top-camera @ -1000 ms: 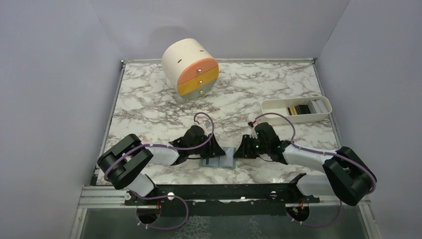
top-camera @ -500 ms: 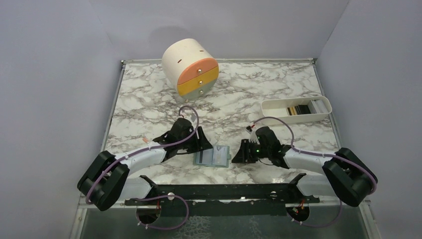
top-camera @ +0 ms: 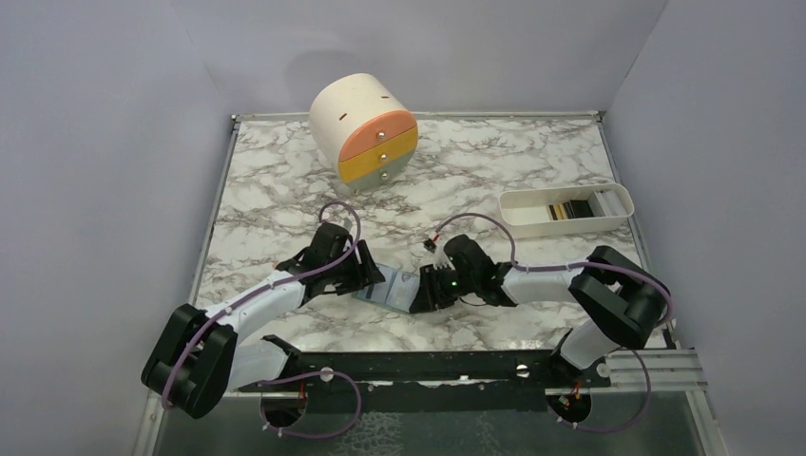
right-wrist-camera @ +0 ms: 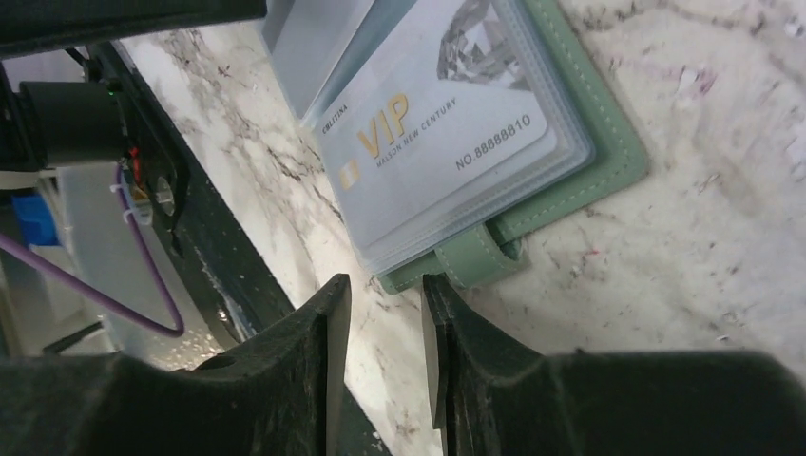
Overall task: Put the credit cards into the card holder
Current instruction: Close the card holder at the center of the board.
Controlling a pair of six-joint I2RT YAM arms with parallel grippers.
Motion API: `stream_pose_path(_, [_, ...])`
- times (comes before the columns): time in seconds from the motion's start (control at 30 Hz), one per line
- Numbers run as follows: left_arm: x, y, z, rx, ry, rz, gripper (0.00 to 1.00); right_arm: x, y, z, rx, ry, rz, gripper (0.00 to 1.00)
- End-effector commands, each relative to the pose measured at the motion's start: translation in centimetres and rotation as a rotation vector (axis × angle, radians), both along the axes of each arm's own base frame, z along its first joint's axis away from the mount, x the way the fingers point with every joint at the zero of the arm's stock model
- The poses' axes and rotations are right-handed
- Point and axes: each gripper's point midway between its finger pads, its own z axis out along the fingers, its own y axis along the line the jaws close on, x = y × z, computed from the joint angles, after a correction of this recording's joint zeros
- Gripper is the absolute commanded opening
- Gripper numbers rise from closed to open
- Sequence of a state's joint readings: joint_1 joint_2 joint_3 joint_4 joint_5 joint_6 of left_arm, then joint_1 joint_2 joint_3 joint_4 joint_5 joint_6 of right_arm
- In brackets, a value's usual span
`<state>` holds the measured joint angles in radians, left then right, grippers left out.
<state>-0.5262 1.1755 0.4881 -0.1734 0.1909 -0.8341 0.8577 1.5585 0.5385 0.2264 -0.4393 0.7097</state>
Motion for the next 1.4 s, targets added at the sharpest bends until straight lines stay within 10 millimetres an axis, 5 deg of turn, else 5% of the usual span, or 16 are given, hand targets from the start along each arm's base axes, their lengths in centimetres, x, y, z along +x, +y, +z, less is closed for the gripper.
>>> stream_pose_path(0.0, [-1.2,-0.3,-0.2,-0.099,0.036,-0.039,0.63,0.9,-0.2,0.2,-0.072,-0.125,0.105,0.34])
stream_pose_path(0.3, [-0.3,0.9,0.9,-0.16,0.006,0.01,0.63,4.6,-1.7,5.2,-0.162,-0.611,0.32,0.34])
stream_pose_path(0.47, [0.6,2.0,1.4,-0.176,0.011,0.054,0.64,6.0,-2.9,3.6,-0.287,-0.764,0.484,0.34])
stream_pose_path(0.67, [1.1,3.8,0.6,-0.091,0.036,0.083,0.66,5.5,-1.6,3.1,-0.206,-0.84,0.588,0.39])
stream_pose_path(1.37, [0.7,3.7,-1.6,-0.104,0.075,0.102,0.68,4.7,0.2,0.3,-0.17,-0.753,0.736,0.44])
